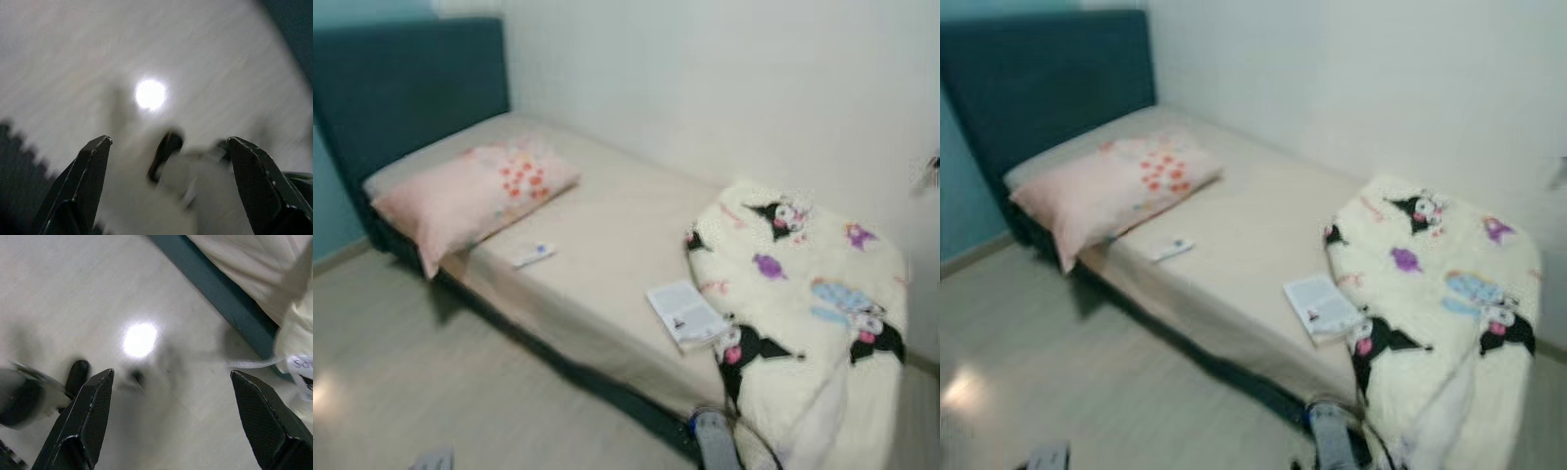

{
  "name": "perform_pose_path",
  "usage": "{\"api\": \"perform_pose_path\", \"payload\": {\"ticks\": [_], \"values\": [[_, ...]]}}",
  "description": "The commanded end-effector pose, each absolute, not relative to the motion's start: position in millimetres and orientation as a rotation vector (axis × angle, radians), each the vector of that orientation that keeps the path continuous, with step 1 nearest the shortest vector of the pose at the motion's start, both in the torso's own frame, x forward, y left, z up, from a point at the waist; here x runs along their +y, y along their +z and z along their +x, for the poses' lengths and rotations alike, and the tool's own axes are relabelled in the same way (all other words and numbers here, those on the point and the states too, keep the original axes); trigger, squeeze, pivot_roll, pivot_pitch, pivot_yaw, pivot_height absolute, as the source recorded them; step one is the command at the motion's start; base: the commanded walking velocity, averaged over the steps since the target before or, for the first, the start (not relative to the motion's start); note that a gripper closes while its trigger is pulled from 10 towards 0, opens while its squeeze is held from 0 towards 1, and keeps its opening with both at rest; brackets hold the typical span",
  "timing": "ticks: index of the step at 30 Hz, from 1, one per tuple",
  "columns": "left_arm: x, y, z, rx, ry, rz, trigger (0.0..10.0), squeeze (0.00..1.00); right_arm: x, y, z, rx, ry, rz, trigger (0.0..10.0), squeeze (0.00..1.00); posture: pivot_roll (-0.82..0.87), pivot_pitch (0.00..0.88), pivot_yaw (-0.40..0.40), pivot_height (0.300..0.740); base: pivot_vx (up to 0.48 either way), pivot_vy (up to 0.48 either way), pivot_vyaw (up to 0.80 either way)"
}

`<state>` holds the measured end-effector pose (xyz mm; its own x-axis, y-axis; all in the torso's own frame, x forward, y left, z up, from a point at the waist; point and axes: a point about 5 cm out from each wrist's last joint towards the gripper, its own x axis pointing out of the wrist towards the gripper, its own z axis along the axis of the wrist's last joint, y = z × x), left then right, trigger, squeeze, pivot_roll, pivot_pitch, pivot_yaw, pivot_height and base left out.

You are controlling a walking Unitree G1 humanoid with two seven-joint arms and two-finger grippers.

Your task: Clean up the room

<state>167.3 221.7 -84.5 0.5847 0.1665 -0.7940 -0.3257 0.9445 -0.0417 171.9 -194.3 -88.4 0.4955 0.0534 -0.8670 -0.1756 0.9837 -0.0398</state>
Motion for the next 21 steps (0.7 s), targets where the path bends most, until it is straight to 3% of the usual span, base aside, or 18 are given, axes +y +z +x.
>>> {"api": "perform_pose_path", "payload": {"ticks": [1, 11, 21], "values": [[217.4, -90.9, 155.1, 0.951, 0.283, -0.195, 10.0, 0.0, -201.4, -87.7, 170.9, 1.046, 0.133, -0.149, 10.0, 0.0, -0.01, 0.0, -0.111, 0.74, 0.394, 0.0, 0.0], [215.6, -91.1, 155.4, 0.952, 0.271, -0.193, 10.0, 0.0, -203.6, -77.3, 191.2, 0.977, 0.121, -0.123, 10.0, 0.0, -0.01, 0.0, -0.107, 0.74, 0.408, 0.0, 0.0], [214.7, -90.4, 157.4, 0.945, 0.27, -0.197, 10.0, 0.0, -191.6, -48.0, 241.8, 0.799, 0.141, -0.071, 10.0, 0.0, -0.01, 0.0, -0.11, 0.74, 0.414, 0.0, 0.62]]}}
